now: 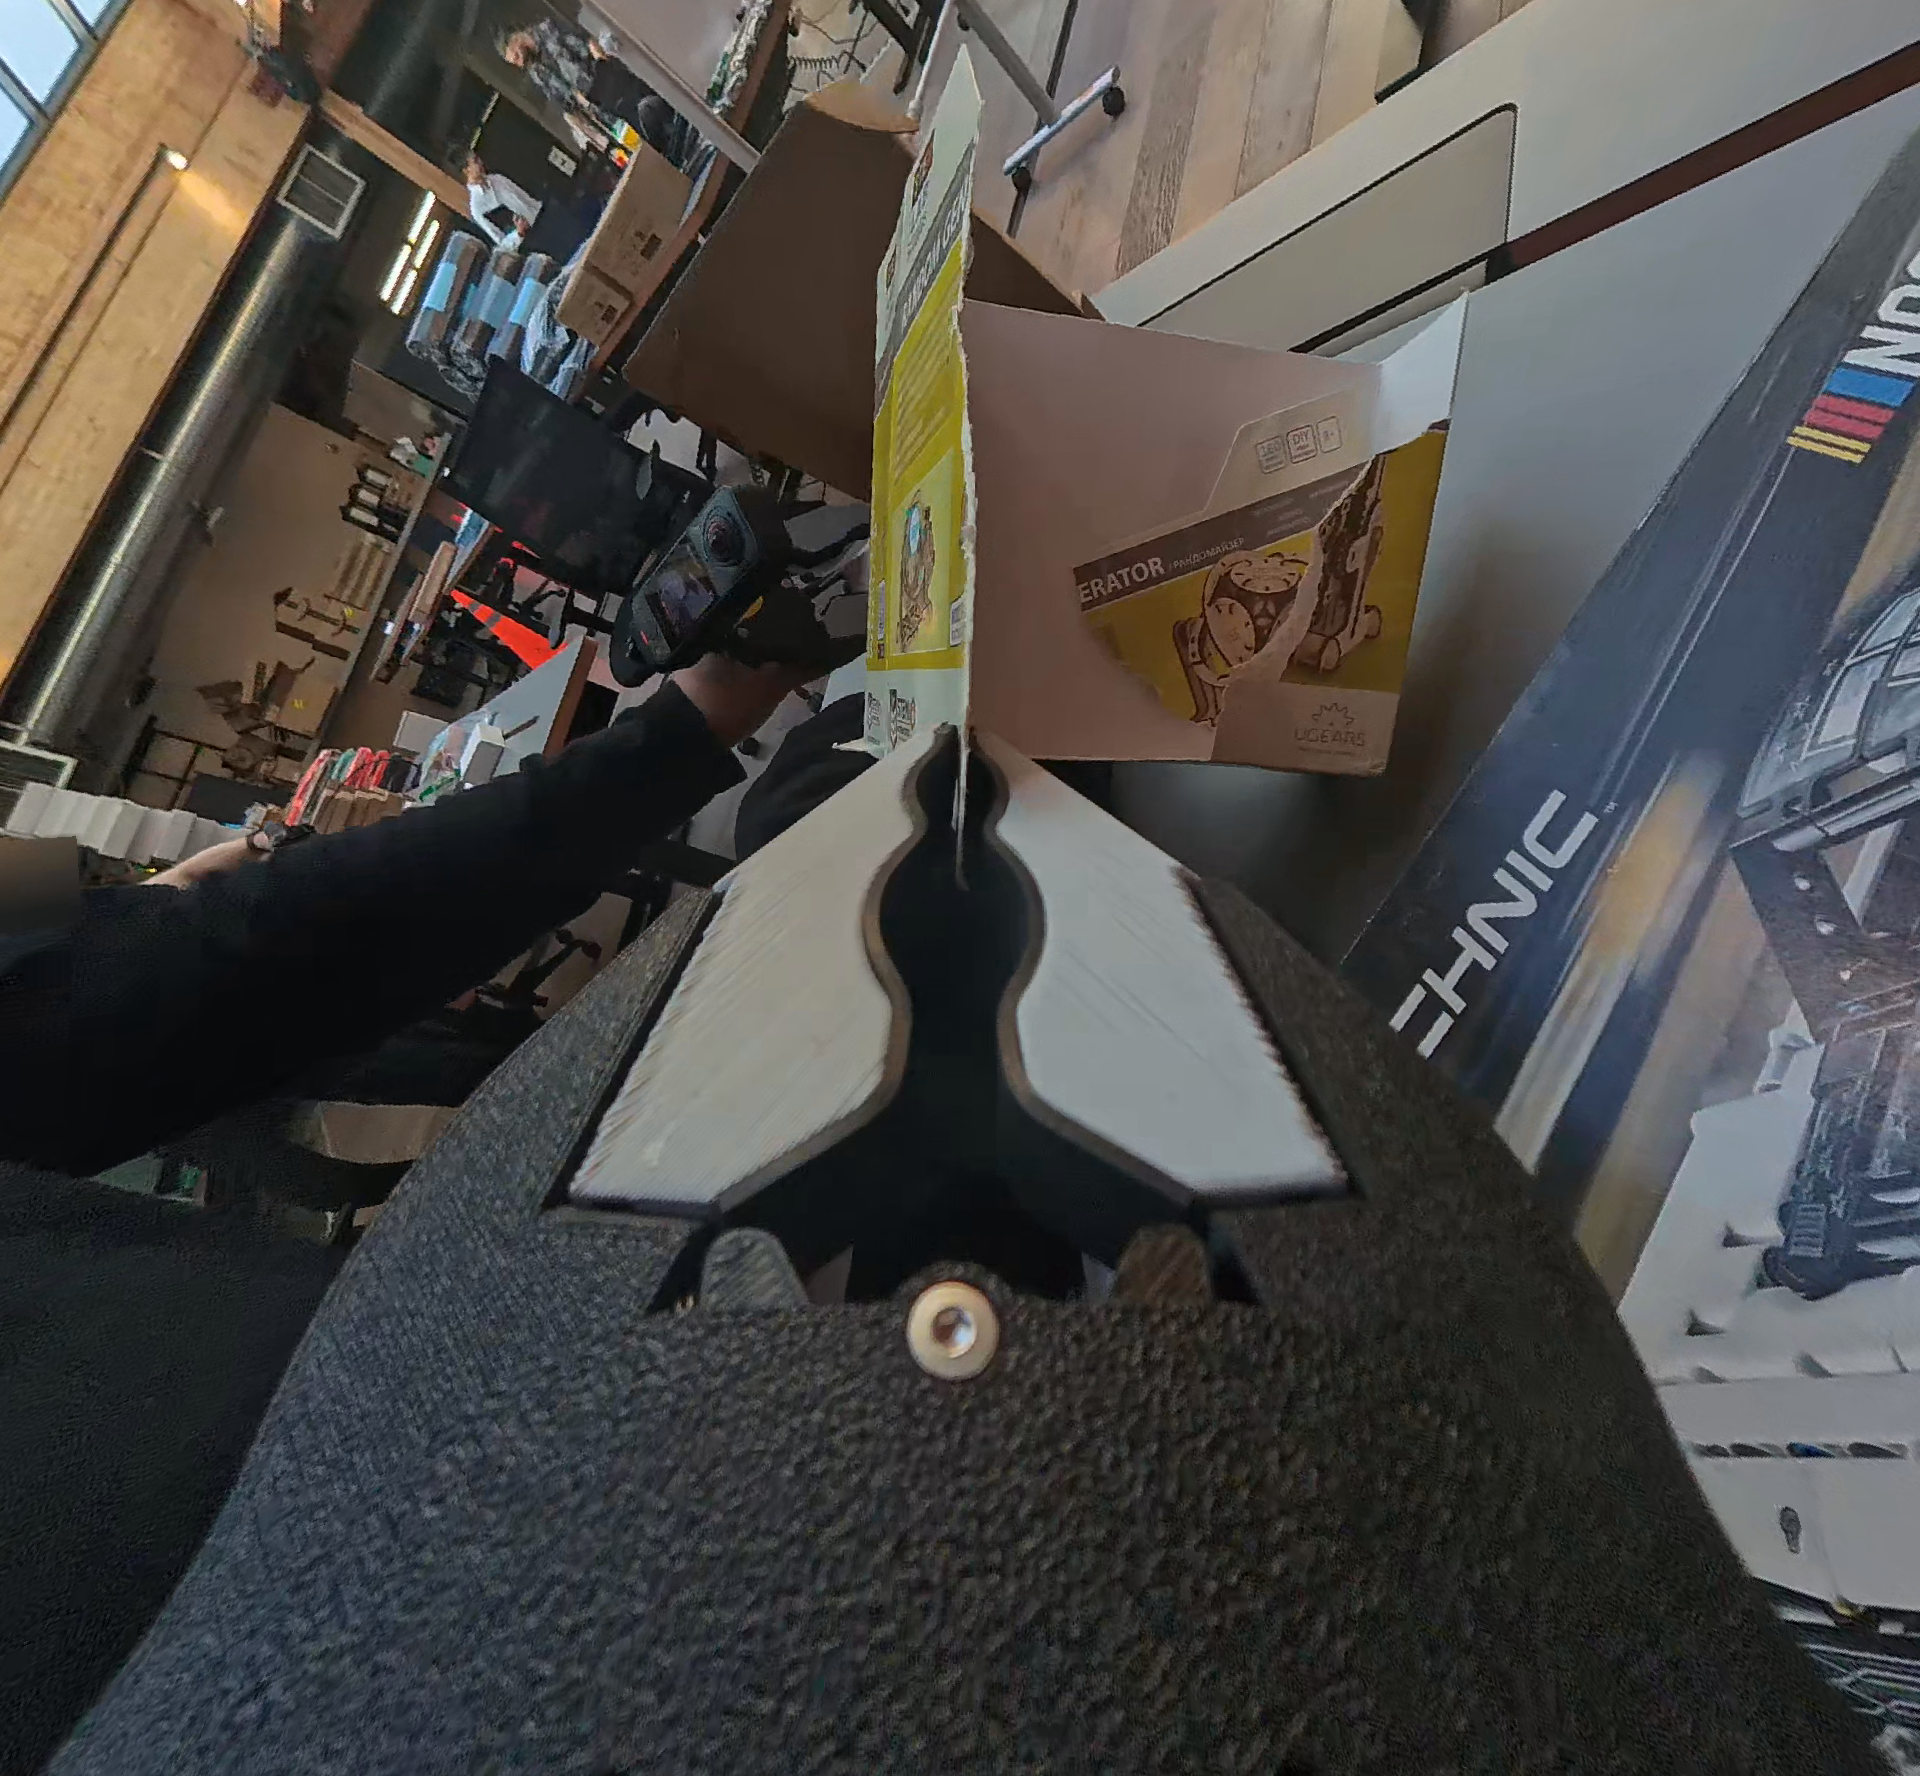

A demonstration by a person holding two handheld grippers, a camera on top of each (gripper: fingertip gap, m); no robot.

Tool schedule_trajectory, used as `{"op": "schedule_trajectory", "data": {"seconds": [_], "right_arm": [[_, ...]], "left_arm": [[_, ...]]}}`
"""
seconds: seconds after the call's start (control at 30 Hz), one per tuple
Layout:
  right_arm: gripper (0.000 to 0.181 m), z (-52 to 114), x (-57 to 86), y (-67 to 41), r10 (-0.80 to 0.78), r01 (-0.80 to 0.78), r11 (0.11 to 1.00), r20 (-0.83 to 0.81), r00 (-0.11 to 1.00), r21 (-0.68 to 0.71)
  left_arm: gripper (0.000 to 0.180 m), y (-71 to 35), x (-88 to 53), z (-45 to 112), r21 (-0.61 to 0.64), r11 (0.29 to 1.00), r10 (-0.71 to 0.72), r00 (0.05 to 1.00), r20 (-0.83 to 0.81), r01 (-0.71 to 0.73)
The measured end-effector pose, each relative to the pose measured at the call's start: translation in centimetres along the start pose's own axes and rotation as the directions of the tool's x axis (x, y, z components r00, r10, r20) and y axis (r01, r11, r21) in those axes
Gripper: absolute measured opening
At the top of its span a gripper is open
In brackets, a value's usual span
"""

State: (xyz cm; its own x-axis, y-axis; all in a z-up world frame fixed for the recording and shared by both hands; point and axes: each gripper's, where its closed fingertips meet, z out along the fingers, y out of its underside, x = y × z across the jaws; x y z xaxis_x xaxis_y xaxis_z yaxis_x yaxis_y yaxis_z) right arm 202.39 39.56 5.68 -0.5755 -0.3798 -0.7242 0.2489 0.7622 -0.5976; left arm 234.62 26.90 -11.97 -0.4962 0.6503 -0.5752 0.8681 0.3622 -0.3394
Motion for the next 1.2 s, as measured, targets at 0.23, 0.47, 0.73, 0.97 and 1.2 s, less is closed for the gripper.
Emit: {"op": "schedule_trajectory", "data": {"seconds": [0.23,0.47,0.73,0.97,1.2], "right_arm": [[0.0,1.2,-2.2,-1.1,-0.005,0.005,1.0,0.074,0.997,-0.005],[0.0,3.3,-4.8,-3.7,0.018,-0.018,1.0,0.203,0.979,-0.002],[0.0,10.3,-9.9,-5.7,0.011,0.011,0.998,0.385,0.923,-0.056],[0.0,15.5,-12.5,-6.8,0.015,0.023,0.997,0.474,0.88,-0.075],[0.0,19.2,-10.1,-8.4,0.071,-0.045,0.997,0.445,0.893,-0.07]], "left_arm": [[0.039,-2.6,-3.2,-5.0,0.254,0.94,-0.219,0.974,-0.058,0.226],[0.037,-3.0,-4.6,-11.2,0.373,0.498,-0.6,0.622,-0.503,0.783],[0.037,1.5,-4.1,-14.4,0.305,0.076,-0.687,0.272,-0.674,0.949],[0.037,4.0,-3.2,-15.6,0.247,-0.126,-0.655,0.106,-0.748,0.961],[0.037,4.9,-3.7,-15.9,0.258,-0.18,-0.635,0.088,-0.768,0.949]]}}
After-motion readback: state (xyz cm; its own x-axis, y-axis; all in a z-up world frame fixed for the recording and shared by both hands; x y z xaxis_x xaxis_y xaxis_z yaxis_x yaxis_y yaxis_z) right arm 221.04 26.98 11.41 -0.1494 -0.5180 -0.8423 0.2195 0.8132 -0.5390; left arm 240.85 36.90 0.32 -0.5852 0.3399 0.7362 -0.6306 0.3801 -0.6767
